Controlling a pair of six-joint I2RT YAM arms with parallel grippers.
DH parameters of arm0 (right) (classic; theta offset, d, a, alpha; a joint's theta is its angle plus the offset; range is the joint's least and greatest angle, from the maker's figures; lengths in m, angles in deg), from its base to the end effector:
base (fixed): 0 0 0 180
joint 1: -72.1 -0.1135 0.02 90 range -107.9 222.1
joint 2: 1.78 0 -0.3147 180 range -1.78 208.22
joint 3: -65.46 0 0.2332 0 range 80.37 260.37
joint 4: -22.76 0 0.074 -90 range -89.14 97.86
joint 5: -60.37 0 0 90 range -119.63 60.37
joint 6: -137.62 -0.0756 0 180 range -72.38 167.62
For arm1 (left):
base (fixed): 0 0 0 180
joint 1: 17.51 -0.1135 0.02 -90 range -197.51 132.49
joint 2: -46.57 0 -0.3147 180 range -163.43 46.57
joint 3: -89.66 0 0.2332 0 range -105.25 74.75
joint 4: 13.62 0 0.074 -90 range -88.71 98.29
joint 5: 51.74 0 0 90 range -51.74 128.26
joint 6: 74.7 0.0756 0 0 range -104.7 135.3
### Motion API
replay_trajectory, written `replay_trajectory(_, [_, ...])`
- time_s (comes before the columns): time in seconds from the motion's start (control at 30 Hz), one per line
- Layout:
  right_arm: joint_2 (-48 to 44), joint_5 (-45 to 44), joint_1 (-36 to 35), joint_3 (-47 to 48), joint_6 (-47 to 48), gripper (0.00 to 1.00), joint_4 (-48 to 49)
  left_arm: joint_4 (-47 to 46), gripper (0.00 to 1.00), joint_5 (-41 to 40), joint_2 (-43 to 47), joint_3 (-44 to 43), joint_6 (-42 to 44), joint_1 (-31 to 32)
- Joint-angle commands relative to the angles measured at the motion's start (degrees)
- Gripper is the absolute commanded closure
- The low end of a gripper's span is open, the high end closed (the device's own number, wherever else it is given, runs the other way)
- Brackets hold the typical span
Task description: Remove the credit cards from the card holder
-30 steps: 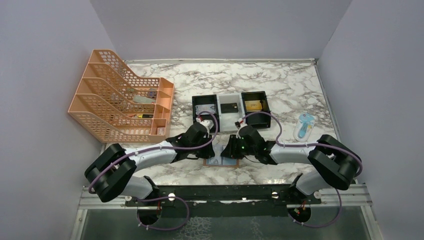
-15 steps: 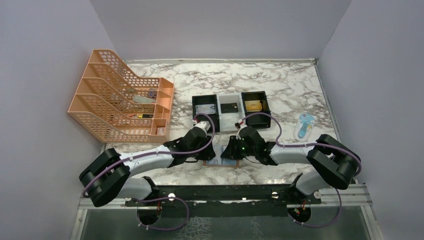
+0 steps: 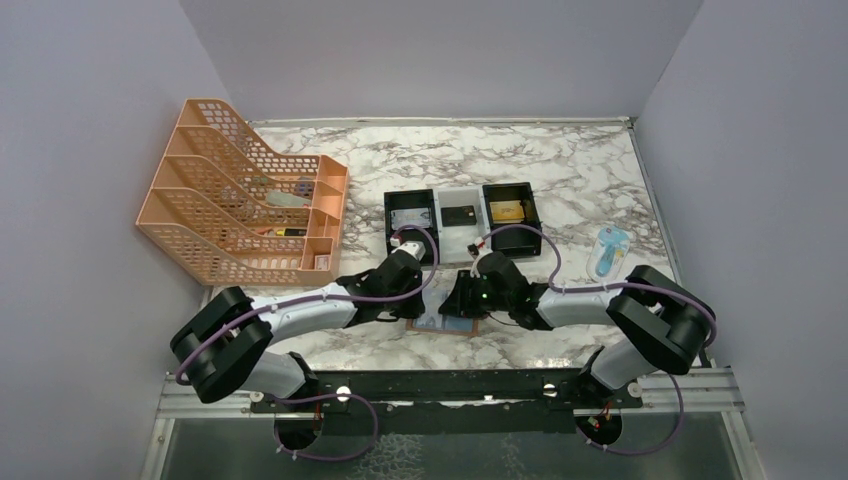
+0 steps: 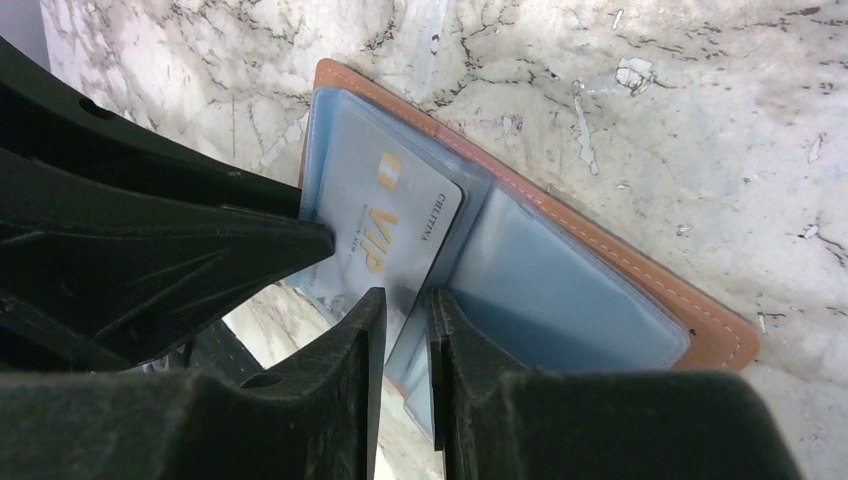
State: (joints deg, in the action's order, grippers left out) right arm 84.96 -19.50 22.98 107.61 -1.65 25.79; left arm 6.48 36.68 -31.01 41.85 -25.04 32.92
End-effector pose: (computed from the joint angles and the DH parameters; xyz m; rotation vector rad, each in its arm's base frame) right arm 0.1727 0.2198 0.1655 -0.0976 2.5312 1.0084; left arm 0.1616 -0.1923 0.1907 0.2120 2.5482 -0.6401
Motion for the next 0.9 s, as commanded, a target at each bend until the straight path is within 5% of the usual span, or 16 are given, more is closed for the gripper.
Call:
replay_trajectory(0.0, [1.7,0.0,0.0,-1.1,-0.5,0.78,2.6,2.7,0.82,-1.6,-1.6,1.1,0.7,1.2])
replay_trajectory(0.2, [1.9,0.6,0.0,-0.8,-1.4,0.79,2.5,4.7,0.87,-0.9,0.0,0.3,0.7,2.9])
replay_trajectory(0.33, [0.5,1.2,0.0,-3.1,-2.3,0.92,4.2,5.4,0.87,-1.4,2.1,2.0,-1.1,4.3])
replay_trajectory(0.67, [-1.8,6.0,0.0,-7.5,-3.7,0.97,6.8,8.3,0.52,-5.9,6.0,2.2,-5.8,8.9])
replay_trajectory(0.87, [-6.2,2.9,0.0,-7.3,-1.6,0.97,1.8,12.4,0.48,-10.5,8.5,0.7,-8.3,9.1])
